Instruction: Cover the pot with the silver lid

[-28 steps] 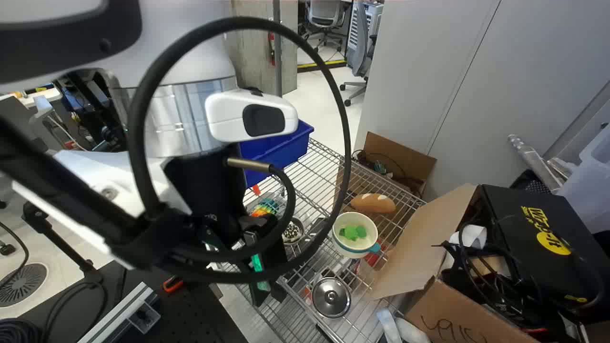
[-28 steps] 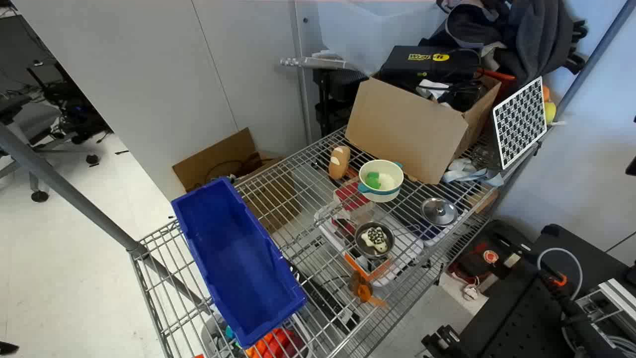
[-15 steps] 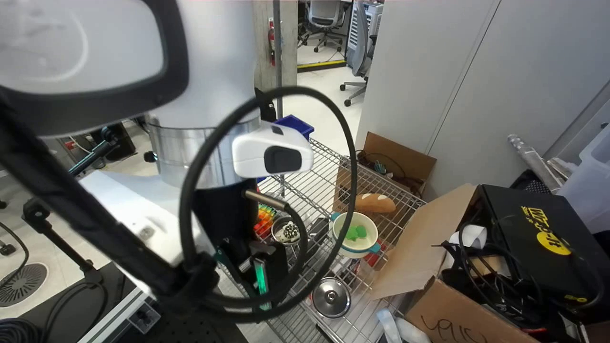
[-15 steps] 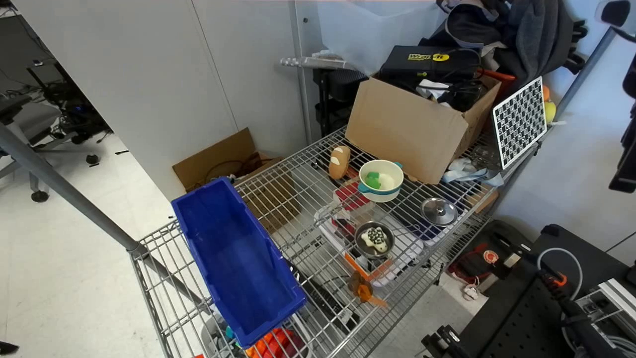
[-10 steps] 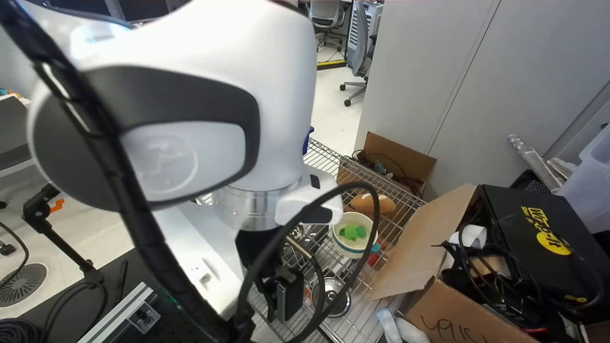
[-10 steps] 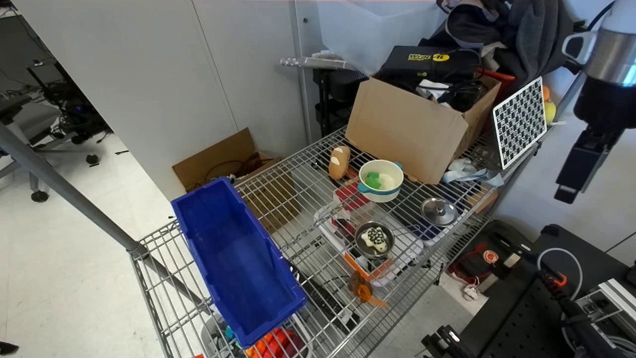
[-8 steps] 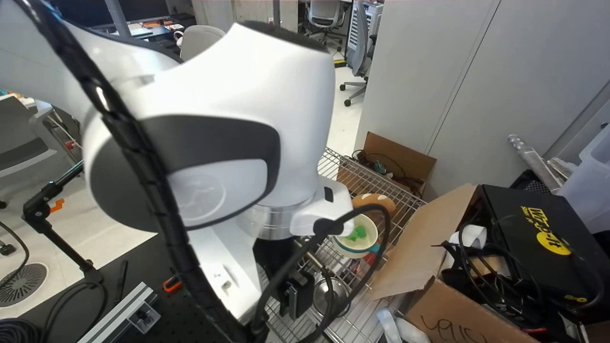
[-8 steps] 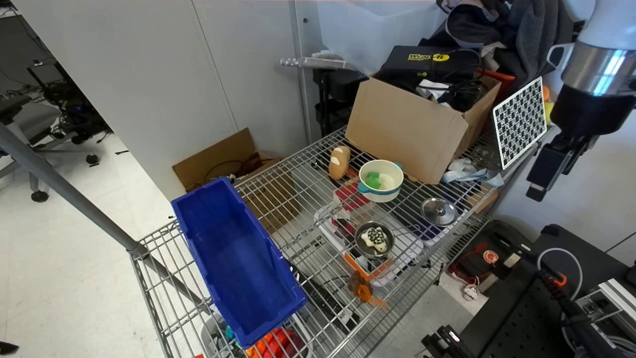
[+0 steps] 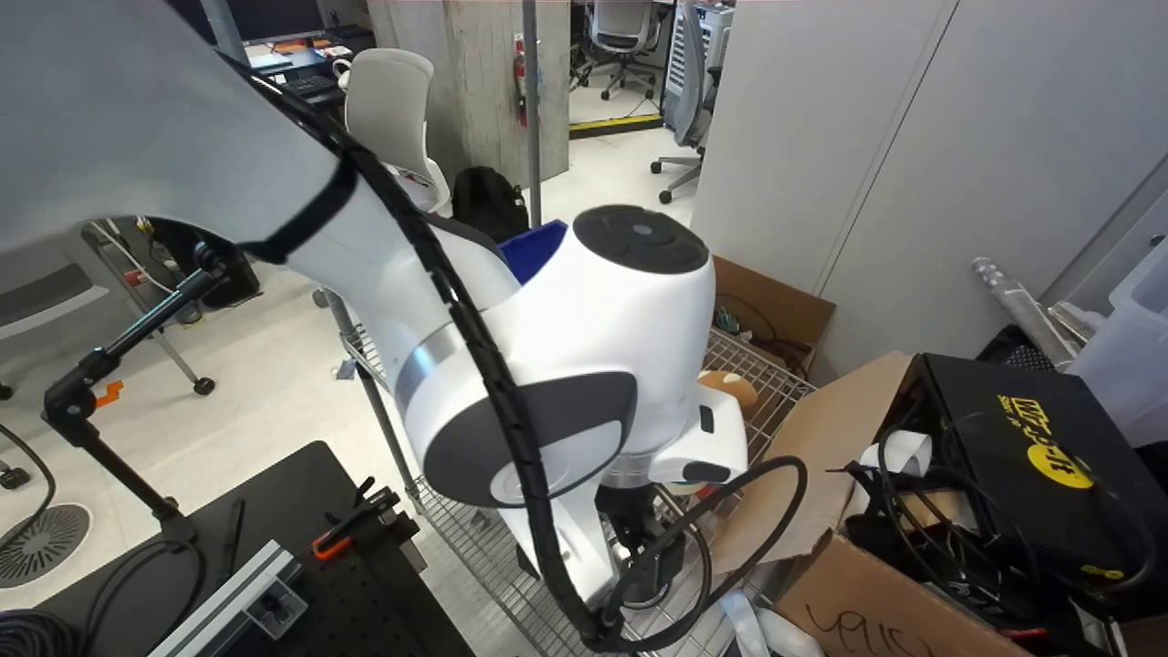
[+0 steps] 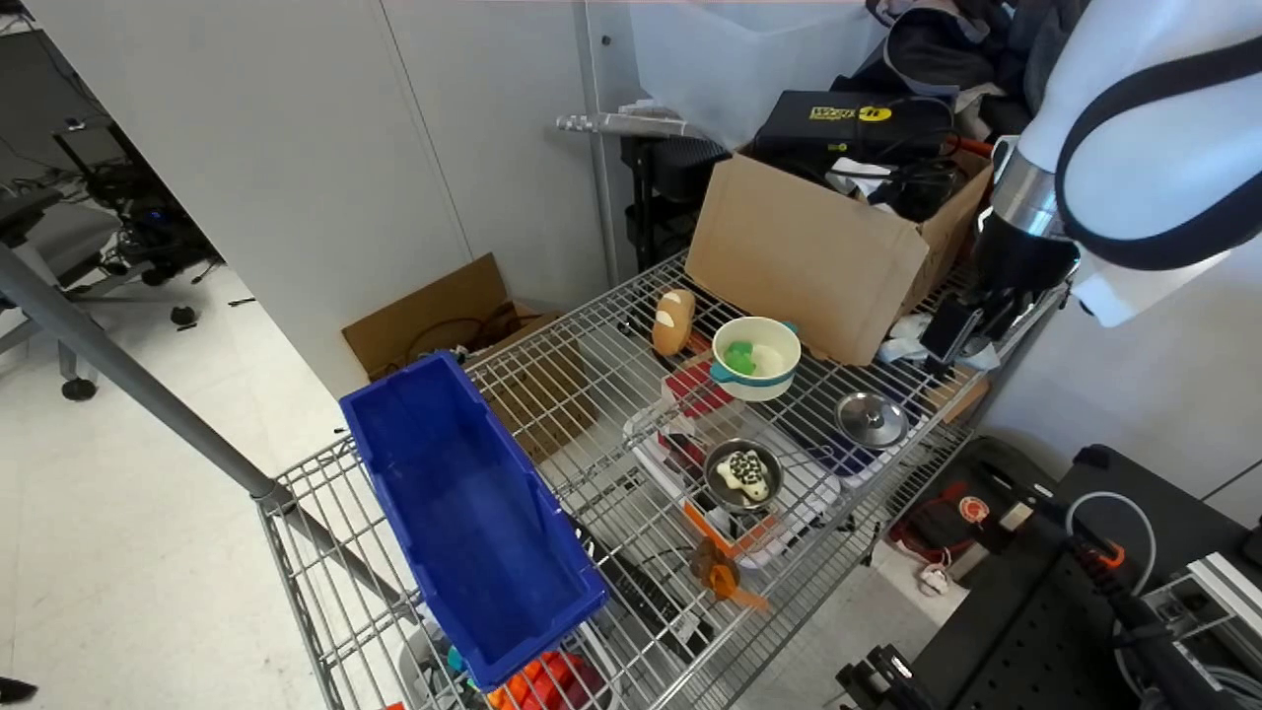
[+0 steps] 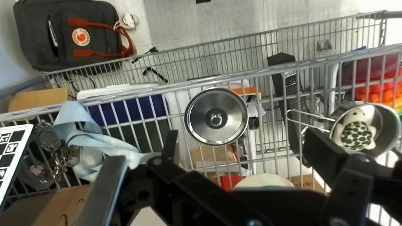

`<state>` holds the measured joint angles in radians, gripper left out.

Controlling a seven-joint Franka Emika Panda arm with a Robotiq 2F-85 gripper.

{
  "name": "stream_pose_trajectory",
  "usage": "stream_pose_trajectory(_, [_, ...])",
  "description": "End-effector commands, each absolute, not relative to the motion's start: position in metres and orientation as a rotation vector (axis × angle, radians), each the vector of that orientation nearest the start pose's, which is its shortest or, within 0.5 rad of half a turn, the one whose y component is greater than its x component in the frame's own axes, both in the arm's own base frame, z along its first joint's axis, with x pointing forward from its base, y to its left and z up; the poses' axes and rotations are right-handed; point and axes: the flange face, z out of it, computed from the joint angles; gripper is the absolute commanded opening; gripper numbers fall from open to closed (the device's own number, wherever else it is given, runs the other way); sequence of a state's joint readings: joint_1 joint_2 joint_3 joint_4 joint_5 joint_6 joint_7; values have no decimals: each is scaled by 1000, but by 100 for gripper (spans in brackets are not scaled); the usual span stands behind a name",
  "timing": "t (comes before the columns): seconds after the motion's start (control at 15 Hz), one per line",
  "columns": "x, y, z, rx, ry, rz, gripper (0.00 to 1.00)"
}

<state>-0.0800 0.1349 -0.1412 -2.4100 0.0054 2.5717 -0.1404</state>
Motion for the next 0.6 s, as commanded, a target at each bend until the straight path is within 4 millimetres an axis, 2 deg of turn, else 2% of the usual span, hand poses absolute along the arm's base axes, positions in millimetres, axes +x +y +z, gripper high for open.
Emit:
stream_pose_trajectory(0.0, [522, -118, 225, -3171, 153, -66, 100])
stream_pose_trajectory(0.53, [559, -128, 151, -3214, 180, 39, 100])
